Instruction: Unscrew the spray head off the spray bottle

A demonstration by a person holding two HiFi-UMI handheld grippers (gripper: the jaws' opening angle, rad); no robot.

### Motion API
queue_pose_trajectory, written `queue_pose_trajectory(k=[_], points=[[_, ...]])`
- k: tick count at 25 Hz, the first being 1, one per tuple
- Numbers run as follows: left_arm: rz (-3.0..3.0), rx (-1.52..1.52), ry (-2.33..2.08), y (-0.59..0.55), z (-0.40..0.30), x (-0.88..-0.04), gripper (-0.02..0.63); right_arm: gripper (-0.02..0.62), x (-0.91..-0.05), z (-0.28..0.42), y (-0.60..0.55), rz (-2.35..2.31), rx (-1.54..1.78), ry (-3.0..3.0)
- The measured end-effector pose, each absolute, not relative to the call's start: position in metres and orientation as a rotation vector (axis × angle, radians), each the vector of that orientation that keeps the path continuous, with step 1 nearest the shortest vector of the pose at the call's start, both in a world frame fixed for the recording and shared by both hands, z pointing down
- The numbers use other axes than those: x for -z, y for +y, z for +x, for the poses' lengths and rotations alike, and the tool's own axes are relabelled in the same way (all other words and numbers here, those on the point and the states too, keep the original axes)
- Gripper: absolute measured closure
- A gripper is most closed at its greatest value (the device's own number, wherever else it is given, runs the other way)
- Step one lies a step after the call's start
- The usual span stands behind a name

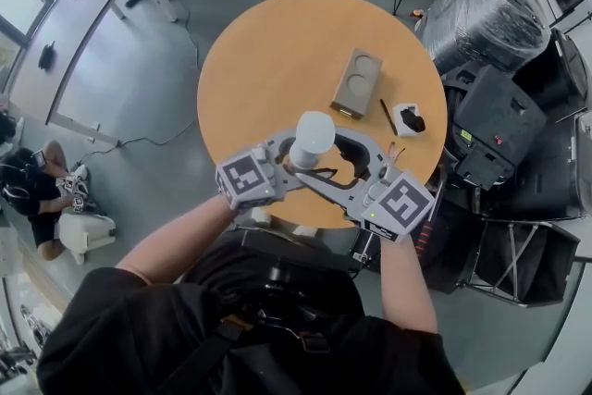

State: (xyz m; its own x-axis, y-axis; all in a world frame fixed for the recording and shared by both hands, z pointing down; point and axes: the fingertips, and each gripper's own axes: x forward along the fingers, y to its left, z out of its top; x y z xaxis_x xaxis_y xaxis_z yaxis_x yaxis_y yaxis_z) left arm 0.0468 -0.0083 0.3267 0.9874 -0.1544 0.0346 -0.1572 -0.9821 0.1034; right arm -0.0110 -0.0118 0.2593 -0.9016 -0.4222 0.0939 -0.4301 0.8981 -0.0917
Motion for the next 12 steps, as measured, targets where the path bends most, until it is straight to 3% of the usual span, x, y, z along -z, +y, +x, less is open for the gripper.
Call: queue_pose_trajectory(k=[7,12], points=[[3.001,-0.072,-0.652,-0.043,0.044,-0.337,0.316,0.272,-0.257,-0.004,-0.036,1.110,-0.150,-2.903],[2.986,-0.117,-0.792,-0.051,0.045,-0.342,0.316,0.326,-0.259,-0.009,-0.052,1.224,-0.149,-2.861]])
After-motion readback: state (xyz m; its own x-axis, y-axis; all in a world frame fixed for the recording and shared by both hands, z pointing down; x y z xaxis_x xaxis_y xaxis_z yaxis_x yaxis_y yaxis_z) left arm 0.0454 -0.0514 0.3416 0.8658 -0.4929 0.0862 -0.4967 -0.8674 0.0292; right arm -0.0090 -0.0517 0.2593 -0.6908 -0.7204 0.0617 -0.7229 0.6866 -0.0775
